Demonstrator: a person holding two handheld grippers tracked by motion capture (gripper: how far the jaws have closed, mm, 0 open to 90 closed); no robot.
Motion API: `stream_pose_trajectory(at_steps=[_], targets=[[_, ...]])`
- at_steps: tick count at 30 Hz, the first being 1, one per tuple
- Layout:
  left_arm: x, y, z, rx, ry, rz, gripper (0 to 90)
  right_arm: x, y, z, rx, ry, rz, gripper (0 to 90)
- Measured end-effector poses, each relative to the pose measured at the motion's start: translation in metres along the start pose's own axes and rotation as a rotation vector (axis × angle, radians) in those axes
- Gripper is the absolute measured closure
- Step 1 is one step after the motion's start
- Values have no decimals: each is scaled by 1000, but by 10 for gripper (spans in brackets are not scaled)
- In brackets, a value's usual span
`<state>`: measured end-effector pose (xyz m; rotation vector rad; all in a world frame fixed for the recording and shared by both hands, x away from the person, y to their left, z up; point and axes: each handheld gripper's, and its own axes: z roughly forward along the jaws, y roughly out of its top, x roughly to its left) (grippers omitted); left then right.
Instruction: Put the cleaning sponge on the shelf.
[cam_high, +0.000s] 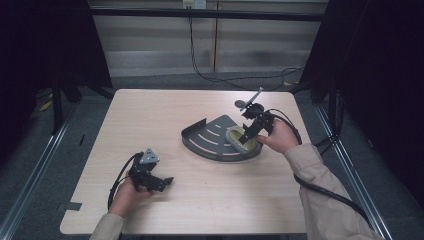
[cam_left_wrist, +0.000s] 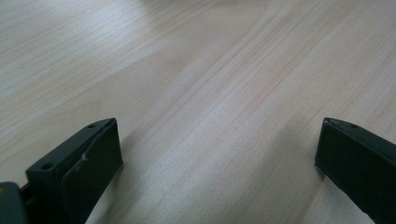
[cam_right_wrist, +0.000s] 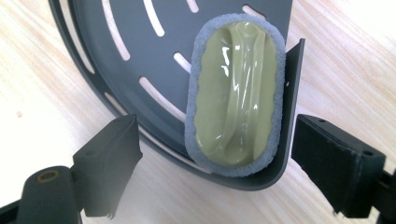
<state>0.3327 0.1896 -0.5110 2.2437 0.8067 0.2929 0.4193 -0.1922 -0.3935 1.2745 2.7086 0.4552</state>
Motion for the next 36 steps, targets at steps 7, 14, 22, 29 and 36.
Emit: stream_pose_trajectory(at_steps=[7,14,22,29,36], targets=[[0,0,0,5,0,6,0,3,-9,-5,-16,18,-18,149],[0,0,0,3,0,4,0,6,-18,-11,-34,30,-27,149],[0,0,0,4,0,5,0,10,-32,-17,-51,44,-38,149],[0,0,0,5,0,6,0,12,-48,-19,-54,47,-43,149],[0,0,0,4,0,5,0,15,-64,-18,-56,54,-56,149]])
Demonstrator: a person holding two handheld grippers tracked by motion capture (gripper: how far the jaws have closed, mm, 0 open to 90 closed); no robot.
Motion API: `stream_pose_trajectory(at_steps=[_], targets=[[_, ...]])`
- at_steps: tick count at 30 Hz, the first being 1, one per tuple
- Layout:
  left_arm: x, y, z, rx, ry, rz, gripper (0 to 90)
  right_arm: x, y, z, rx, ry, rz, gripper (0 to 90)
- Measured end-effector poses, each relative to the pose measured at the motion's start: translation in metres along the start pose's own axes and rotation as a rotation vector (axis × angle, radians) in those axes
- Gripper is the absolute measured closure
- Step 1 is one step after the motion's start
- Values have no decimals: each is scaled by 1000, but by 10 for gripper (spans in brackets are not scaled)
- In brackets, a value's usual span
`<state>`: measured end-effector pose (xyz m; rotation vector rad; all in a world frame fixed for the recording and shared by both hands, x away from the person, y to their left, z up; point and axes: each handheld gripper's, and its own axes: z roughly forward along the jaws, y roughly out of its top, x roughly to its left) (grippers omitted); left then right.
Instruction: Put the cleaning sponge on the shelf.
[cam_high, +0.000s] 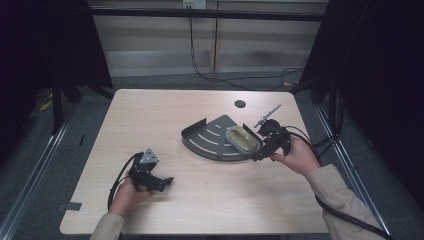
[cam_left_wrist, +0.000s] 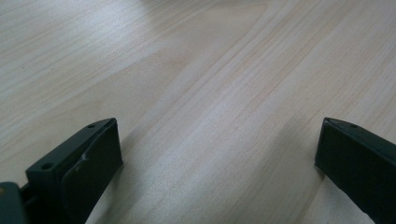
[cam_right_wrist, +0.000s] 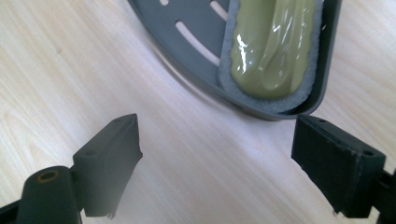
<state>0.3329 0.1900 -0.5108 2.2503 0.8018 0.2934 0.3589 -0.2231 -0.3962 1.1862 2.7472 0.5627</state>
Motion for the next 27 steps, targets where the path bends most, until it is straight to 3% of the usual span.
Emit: stream_pose_trajectory(at_steps=[27], targets=[[0,0,0,0,0,0,0,13,-51,17,-22,38,4,149]])
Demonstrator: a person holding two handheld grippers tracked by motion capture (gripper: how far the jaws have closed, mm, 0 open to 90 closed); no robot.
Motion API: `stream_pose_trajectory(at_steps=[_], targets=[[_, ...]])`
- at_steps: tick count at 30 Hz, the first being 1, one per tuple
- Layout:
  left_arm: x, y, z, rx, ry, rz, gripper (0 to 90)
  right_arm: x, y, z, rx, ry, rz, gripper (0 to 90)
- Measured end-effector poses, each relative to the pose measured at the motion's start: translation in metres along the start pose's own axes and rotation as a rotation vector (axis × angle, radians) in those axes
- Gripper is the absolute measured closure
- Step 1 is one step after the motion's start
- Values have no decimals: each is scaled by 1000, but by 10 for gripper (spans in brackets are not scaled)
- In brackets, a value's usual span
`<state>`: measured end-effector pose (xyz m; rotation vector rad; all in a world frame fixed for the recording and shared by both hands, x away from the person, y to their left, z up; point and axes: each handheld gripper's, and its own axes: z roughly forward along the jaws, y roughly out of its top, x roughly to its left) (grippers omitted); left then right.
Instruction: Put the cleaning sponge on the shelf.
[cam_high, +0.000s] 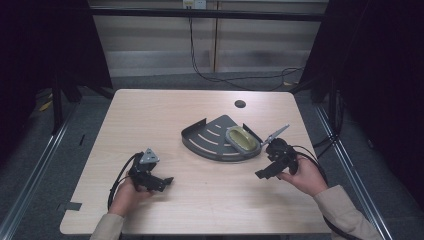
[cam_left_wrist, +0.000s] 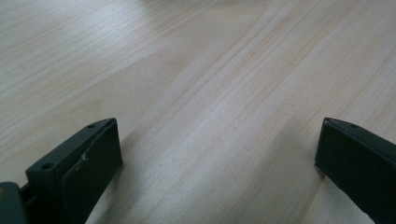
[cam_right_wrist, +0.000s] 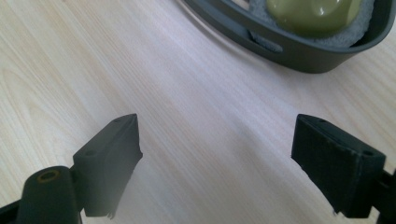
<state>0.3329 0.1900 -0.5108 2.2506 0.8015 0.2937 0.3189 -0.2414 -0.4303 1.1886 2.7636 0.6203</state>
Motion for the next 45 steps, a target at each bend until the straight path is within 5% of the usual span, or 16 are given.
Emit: stream_pose_trajectory(at_steps=[28,45], targets=[[0,0,0,-1,1,0,0,-4,-46,22,-23,1,20,150],[0,0,0,0,0,0,0,-1,-66,36,-86,-47,-51,119]])
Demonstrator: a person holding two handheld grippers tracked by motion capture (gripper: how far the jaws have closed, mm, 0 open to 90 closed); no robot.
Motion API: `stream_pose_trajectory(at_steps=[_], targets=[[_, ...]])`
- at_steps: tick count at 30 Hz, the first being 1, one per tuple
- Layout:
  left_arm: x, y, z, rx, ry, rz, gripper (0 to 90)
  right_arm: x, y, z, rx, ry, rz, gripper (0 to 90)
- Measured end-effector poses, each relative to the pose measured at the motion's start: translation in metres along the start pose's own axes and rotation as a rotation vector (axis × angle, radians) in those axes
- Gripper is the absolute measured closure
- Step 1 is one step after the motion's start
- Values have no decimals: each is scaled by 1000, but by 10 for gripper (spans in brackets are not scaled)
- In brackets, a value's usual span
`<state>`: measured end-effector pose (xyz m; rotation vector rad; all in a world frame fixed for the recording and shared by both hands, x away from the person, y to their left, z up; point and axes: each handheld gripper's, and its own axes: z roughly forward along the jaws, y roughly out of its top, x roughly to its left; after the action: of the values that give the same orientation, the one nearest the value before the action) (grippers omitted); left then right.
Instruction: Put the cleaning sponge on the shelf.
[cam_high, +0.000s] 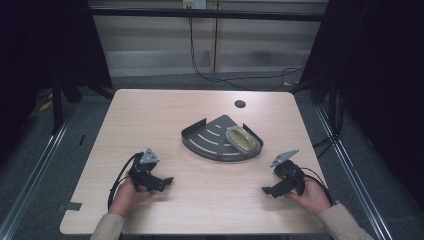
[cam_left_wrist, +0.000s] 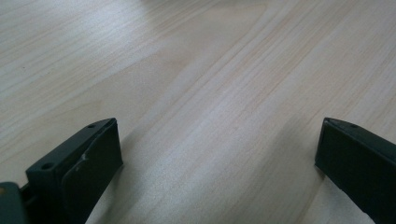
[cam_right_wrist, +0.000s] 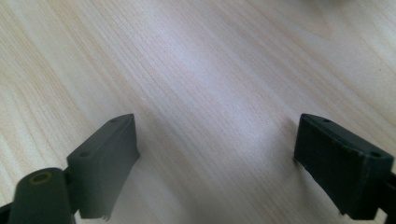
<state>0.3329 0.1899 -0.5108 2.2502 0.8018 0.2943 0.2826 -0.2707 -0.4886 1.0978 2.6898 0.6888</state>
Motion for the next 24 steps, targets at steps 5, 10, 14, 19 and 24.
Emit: stream_pose_trajectory(at_steps=[5,10,14,19,24], targets=[[0,0,0,0,1,0,0,1,-8,1,-61,-1,1,99],[0,0,0,0,0,0,0,1,-16,2,-134,2,-2,92],[0,0,0,0,2,-1,0,0,-22,2,-174,8,-5,89],[0,0,0,0,2,-1,0,-2,-25,4,-212,14,-24,88],[0,0,0,0,2,-1,0,-2,-28,4,-234,17,-25,88]])
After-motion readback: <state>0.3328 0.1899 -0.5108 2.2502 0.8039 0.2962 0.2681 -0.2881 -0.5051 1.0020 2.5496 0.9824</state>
